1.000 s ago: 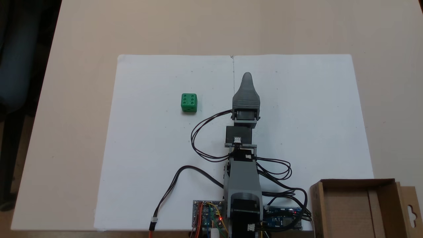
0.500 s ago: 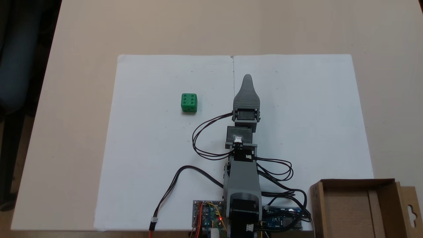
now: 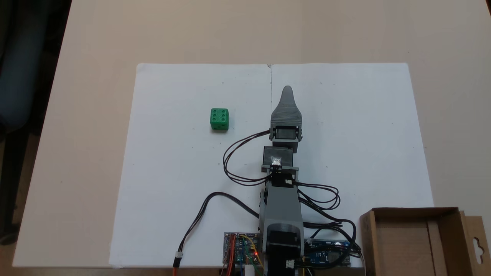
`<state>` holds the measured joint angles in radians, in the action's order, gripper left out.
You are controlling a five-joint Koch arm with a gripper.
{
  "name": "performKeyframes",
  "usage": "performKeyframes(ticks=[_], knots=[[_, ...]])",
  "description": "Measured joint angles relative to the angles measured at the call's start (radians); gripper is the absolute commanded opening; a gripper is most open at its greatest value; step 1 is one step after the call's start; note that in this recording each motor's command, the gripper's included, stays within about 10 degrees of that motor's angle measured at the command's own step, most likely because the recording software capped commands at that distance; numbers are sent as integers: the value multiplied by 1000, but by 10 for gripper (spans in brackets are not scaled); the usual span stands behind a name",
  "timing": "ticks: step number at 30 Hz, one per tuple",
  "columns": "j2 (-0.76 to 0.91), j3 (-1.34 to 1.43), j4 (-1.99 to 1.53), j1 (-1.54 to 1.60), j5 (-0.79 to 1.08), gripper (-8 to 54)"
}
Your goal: Grasp a green dice and put it in the bin.
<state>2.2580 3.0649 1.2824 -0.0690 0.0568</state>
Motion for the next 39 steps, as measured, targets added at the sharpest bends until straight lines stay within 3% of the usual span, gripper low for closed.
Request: performKeyframes(ticks=[5, 18, 28, 39], knots=[[0, -37, -66, 0, 0, 431], [0, -362, -919, -2, 2, 420], [0, -844, -1523, -15, -18, 424], [-3, -1198, -2111, -17, -198, 424]])
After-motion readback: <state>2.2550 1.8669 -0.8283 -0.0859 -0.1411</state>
